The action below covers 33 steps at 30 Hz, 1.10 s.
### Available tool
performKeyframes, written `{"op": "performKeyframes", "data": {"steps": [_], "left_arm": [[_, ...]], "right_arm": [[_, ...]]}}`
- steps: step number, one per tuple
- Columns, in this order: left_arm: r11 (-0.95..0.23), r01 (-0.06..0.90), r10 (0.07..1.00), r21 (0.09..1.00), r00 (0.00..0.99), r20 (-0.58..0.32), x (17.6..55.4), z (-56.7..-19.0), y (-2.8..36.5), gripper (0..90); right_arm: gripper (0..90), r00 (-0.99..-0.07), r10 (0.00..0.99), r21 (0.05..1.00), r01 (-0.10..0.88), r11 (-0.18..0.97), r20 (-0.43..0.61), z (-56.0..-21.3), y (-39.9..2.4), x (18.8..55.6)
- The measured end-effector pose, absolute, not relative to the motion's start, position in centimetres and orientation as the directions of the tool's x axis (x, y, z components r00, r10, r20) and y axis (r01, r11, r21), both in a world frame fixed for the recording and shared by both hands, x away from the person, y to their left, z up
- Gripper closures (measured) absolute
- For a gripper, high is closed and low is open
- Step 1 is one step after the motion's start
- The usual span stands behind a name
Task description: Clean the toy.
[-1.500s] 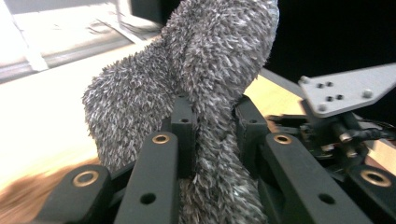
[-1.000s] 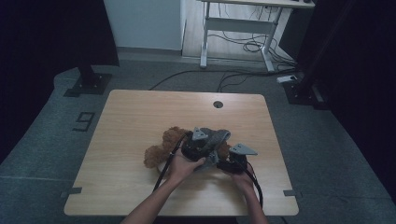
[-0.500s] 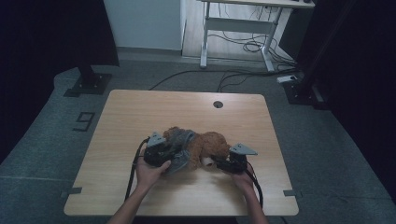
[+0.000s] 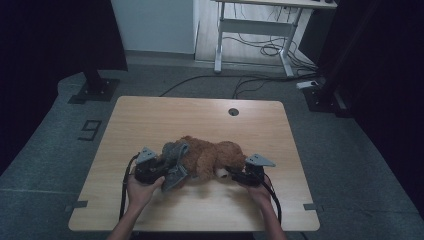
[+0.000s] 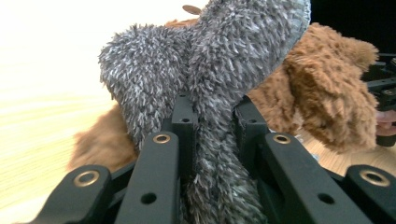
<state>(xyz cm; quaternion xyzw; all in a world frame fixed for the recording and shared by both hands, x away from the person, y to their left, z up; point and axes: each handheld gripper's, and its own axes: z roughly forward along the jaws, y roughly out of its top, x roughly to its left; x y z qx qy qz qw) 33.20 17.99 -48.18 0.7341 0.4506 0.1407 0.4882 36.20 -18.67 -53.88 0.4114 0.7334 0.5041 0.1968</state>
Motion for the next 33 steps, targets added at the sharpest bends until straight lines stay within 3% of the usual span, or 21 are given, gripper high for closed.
{"op": "performKeyframes", "data": {"steps": [11,16,23,28,33], "left_arm": [[-0.083,0.540,0.844,0.838,0.485,-0.229,32.8,-48.0,20.9,74.2],[-0.105,0.503,0.844,0.858,0.501,-0.190,33.2,-45.9,19.8,74.1],[-0.158,0.486,0.814,0.859,0.557,-0.165,36.1,-43.5,14.9,73.9],[-0.194,0.524,0.803,0.829,0.571,-0.173,37.3,-44.6,13.2,73.8],[-0.184,0.531,0.788,0.827,0.583,-0.199,36.9,-46.5,13.3,74.4]], "right_arm": [[35.7,-0.584,0.801,0.902,0.406,0.148,0.132,-53.9,-18.7,36.3],[35.8,-0.581,0.803,0.901,0.408,0.145,0.134,-53.9,-18.7,36.3],[35.6,-0.579,0.805,0.903,0.405,0.145,0.131,-53.9,-18.7,36.3],[33.8,-0.581,0.803,0.902,0.405,0.146,0.131,-53.8,-18.7,36.3],[22.2,-0.577,0.799,0.895,0.428,0.122,0.167,-53.6,-18.9,36.2]]}}
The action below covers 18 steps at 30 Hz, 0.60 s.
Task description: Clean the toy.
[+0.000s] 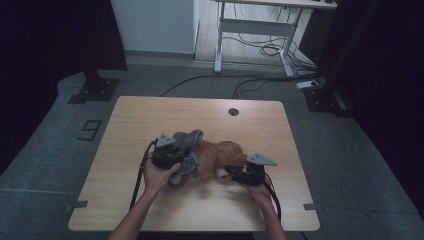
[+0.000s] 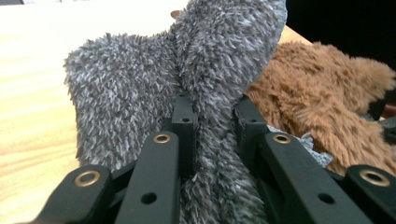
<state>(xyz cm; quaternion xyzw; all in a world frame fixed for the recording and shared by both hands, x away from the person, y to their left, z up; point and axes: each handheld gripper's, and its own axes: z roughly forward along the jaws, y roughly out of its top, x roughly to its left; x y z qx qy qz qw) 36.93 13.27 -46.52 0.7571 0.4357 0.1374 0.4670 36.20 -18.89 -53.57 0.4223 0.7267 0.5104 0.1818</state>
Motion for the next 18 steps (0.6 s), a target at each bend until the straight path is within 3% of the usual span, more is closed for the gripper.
{"op": "performKeyframes", "data": {"steps": [6,12,18], "left_arm": [[-0.190,0.518,0.778,0.834,0.597,-0.194,35.7,-47.2,13.6,74.8],[-0.175,0.507,0.760,0.844,0.614,-0.212,34.5,-47.9,14.0,74.8],[-0.162,0.502,0.749,0.850,0.623,-0.225,33.4,-48.3,14.2,74.7]], "right_arm": [[16.0,-0.584,0.778,0.879,0.468,0.091,0.230,-52.0,-19.9,35.7],[14.4,-0.584,0.772,0.902,0.430,0.032,0.251,-48.6,-21.7,34.8],[12.4,-0.575,0.789,0.878,0.468,0.102,0.215,-46.3,-20.6,37.2]]}}
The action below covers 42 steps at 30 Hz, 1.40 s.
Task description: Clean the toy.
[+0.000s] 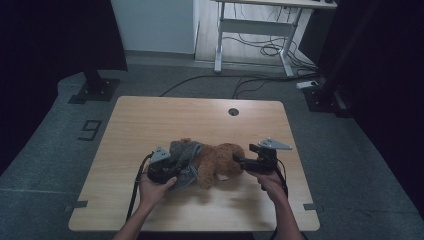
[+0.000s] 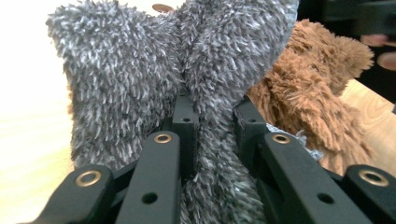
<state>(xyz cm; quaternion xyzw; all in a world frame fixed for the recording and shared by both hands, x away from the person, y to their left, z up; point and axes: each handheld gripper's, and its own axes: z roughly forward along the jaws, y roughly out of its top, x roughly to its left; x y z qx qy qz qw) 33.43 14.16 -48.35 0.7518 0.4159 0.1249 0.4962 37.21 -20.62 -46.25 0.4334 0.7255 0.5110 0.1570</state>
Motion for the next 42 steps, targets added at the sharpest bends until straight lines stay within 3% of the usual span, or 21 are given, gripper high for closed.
{"op": "performKeyframes", "data": {"steps": [6,8,14,17,20,21,22,25,28,37,42], "left_arm": [[-0.151,0.510,0.737,0.847,0.629,-0.247,33.1,-48.6,14.5,74.7],[-0.149,0.509,0.734,0.848,0.632,-0.250,33.0,-48.7,14.6,74.7],[-0.157,0.509,0.732,0.846,0.635,-0.246,32.6,-48.7,14.5,74.6],[-0.159,0.510,0.731,0.845,0.636,-0.246,32.3,-48.8,14.7,74.6],[-0.151,0.513,0.726,0.845,0.637,-0.257,32.1,-49.0,14.8,74.5],[-0.151,0.513,0.726,0.845,0.637,-0.257,32.1,-49.0,14.8,74.5],[-0.152,0.511,0.725,0.846,0.639,-0.256,31.9,-49.1,14.8,74.5],[-0.160,0.504,0.725,0.849,0.643,-0.246,31.6,-49.2,14.7,74.5],[-0.161,0.502,0.732,0.850,0.638,-0.238,31.5,-49.2,14.7,74.4],[-0.141,0.490,0.754,0.861,0.616,-0.227,32.8,-48.6,14.7,74.4],[-0.113,0.463,0.775,0.879,0.594,-0.213,34.3,-47.1,15.1,74.5]], "right_arm": [[4.7,-0.590,0.773,0.794,0.575,0.199,0.234,-47.6,-18.8,39.6],[0.1,-0.577,0.769,0.758,0.622,0.196,0.274,-48.6,-18.8,39.9],[0.0,-0.536,0.749,0.683,0.714,0.155,0.390,-50.5,-19.0,40.3],[6.9,-0.565,0.709,0.684,0.712,0.160,0.422,-51.2,-18.9,39.9],[19.4,-0.581,0.689,0.694,0.703,0.156,0.434,-51.3,-19.1,39.6],[19.4,-0.581,0.689,0.694,0.703,0.156,0.434,-51.3,-19.1,39.6],[29.2,-0.597,0.676,0.706,0.690,0.160,0.431,-51.3,-19.3,39.3],[36.9,-0.619,0.674,0.729,0.662,0.172,0.403,-51.2,-19.3,38.9],[47.3,-0.656,0.687,0.783,0.587,0.205,0.312,-50.7,-18.9,37.9],[56.5,-0.671,0.708,0.863,0.472,0.180,0.219,-49.9,-18.3,38.1],[58.9,-0.638,0.758,0.936,0.335,0.110,0.139,-48.1,-17.4,38.9]]}}
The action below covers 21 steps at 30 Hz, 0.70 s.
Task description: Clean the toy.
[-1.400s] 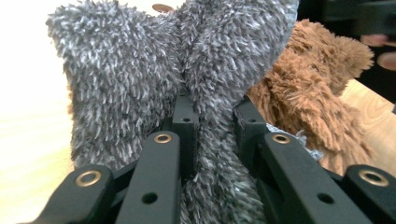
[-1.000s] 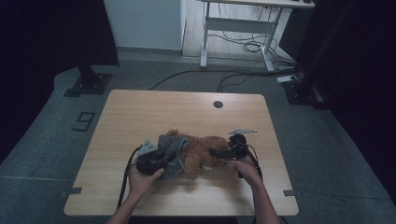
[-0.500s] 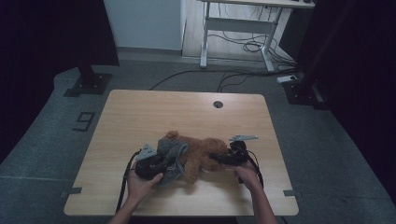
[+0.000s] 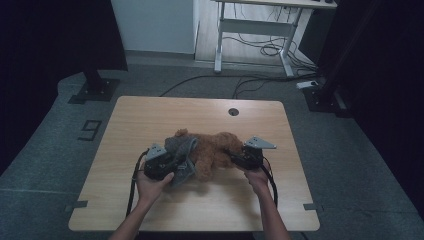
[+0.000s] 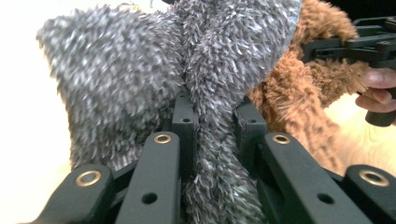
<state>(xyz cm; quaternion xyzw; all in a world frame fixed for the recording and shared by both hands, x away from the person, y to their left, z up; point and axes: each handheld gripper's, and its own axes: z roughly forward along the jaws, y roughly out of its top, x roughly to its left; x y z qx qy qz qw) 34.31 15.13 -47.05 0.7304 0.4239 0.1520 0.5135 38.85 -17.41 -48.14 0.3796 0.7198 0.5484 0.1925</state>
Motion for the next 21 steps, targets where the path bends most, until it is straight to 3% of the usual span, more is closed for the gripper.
{"op": "performKeyframes", "data": {"steps": [4,6,14,21], "left_arm": [[-0.105,0.453,0.777,0.885,0.593,-0.211,34.0,-46.7,15.7,74.4],[-0.108,0.455,0.773,0.884,0.597,-0.213,33.5,-46.9,15.9,74.3],[-0.112,0.474,0.740,0.873,0.627,-0.245,31.9,-47.3,15.8,73.8],[-0.097,0.446,0.712,0.890,0.655,-0.251,31.3,-45.3,14.5,73.6]], "right_arm": [[57.4,-0.642,0.766,0.968,0.211,0.140,0.029,-47.5,-16.9,38.0],[54.8,-0.659,0.753,0.967,0.193,0.165,0.004,-48.2,-17.1,37.6],[49.8,-0.692,0.722,0.949,0.247,0.197,0.031,-51.0,-19.0,35.8],[47.8,-0.695,0.718,0.938,0.272,0.214,0.038,-52.1,-20.0,34.7]]}}
